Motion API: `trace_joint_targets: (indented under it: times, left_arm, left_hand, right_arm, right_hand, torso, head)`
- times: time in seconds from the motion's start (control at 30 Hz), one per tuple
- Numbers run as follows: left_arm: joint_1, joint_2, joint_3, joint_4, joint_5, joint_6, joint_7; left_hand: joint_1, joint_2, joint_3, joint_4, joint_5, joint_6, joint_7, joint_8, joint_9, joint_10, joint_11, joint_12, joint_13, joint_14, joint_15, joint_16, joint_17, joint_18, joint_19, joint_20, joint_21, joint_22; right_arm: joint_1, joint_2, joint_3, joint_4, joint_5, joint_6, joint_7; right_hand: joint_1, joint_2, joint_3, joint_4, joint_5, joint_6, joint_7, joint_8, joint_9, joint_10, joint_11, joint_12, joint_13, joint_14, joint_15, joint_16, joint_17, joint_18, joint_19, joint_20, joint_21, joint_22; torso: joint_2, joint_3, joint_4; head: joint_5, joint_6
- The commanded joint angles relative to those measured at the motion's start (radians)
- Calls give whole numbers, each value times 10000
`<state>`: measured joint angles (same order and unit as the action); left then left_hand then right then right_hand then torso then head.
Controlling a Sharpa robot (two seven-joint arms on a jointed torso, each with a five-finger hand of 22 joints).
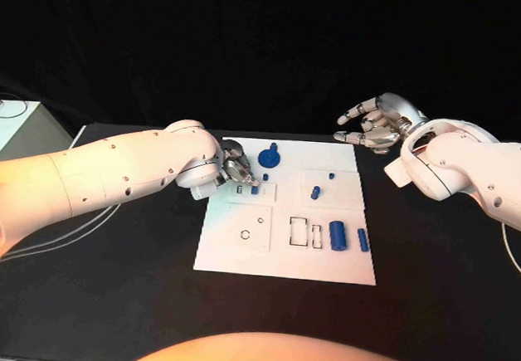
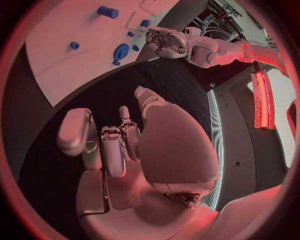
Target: Assemble the parts on the task board
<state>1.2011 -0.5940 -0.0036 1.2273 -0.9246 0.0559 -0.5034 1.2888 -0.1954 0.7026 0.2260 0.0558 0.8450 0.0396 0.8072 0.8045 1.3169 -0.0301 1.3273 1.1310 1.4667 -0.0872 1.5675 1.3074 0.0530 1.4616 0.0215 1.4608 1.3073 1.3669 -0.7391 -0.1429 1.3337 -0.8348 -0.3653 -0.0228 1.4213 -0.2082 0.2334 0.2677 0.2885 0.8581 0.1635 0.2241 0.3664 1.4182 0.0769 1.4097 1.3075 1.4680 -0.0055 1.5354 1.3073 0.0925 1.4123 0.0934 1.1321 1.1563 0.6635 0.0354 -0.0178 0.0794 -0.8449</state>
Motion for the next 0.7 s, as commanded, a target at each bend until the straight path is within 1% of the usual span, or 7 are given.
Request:
trace_joint_targets:
  times: [0.03, 0.17, 0.27, 0.37, 0.53, 0.63, 0.7]
  left_arm:
    - [-3, 5, 3, 28, 148, -81, 221]
    - [-12, -15, 2, 35, 170, -321, 351]
    - [-28, -41, 2, 49, 231, -501, 461]
    - [-56, -95, 4, 92, 369, -602, 559]
    - [-79, -209, 7, 209, 467, -581, 556]
    - [-89, -267, 9, 273, 454, -535, 495]
    - [-105, -325, 12, 354, 414, -392, 400]
  left_hand:
    - [-120, 4, 338, -318, -20, -51, 16, 22, -22, -27, 38, -40, -28, 1041, 61, 33, 2634, -39, -2, 48, -69, 483]
    - [-132, -2, 338, -318, -19, -57, 17, 18, -25, -85, 39, -96, -125, 1041, 62, 33, 2634, -40, -2, 50, -69, 484]
    - [-209, -34, 322, -297, -19, -81, 28, -6, -42, -131, 49, -143, -192, 1041, 68, 33, 2634, -33, -16, 56, -84, 459]
    - [-306, -68, 328, -276, -15, -174, 52, -132, -130, -213, 66, -225, -311, 1041, 80, 33, 2634, -28, -28, 68, -98, 438]
    - [-649, -310, 110, -163, -13, -82, 79, -244, -287, -315, 92, -317, -453, 1041, 97, 33, 2634, -9, -70, 101, -149, 362]
    - [-679, -331, 84, -153, -11, -71, 80, -251, -301, -311, 93, -314, -449, 1041, 97, 33, 2634, -8, -71, 102, -151, 360]
    - [-720, -340, 55, -131, -11, -55, 81, -258, -316, -307, 94, -311, -447, 1041, 97, 33, 2634, -9, -69, 104, -150, 364]
  right_arm:
    - [-2, -3, 4, 16, -100, 110, 51]
    - [-2, -1, 4, 14, -101, 97, 55]
    - [-2, 0, 4, 11, -101, 94, 56]
    - [-2, -3, 4, 11, -101, 91, 57]
    - [-2, -14, 4, 14, -101, 89, 54]
    - [-2, -22, 4, 18, -101, 86, 52]
    - [-3, -31, 4, 26, -101, 85, 51]
  right_hand:
    - [-61, 12, 25, -1, 51, -62, -15, 32, 11, -41, -17, -2, 820, 809, 21, -45, 1706, 63, -59, 23, -25, 12]
    - [-61, 12, 25, -1, 51, -62, -15, 32, 11, -41, -17, -2, 820, 809, 21, -45, 1706, 63, -59, 23, -25, 12]
    - [-61, 12, 25, -1, 51, -62, -15, 32, 11, -41, -17, -2, 820, 809, 21, -45, 1706, 63, -59, 23, -25, 12]
    - [-61, 12, 25, -1, 51, -62, -15, 32, 11, -41, -17, -2, 820, 809, 21, -45, 1706, 63, -59, 23, -25, 12]
    - [-59, 0, 49, -5, 48, -84, -14, 55, 17, -59, -17, -24, 795, 805, 20, -56, 1686, 71, -70, 23, -71, -20]
    - [-59, 0, 49, -5, 48, -84, -14, 55, 17, -59, -17, -24, 795, 805, 20, -56, 1686, 71, -70, 23, -71, -20]
    - [-59, 0, 49, -5, 48, -84, -14, 55, 17, -59, -17, -24, 795, 805, 20, -56, 1686, 71, -70, 23, -71, -20]
  torso:
    - [-6, 1, -16]
    - [-10, 8, -14]
    - [-13, 5, -12]
    - [-10, 6, -14]
    - [-6, 10, -23]
    - [-5, 10, -18]
    - [-2, 6, -21]
  head:
    - [16, 17]
    - [15, 16]
    - [11, 27]
    - [12, 40]
    - [8, 49]
    - [2, 56]
    - [-5, 60]
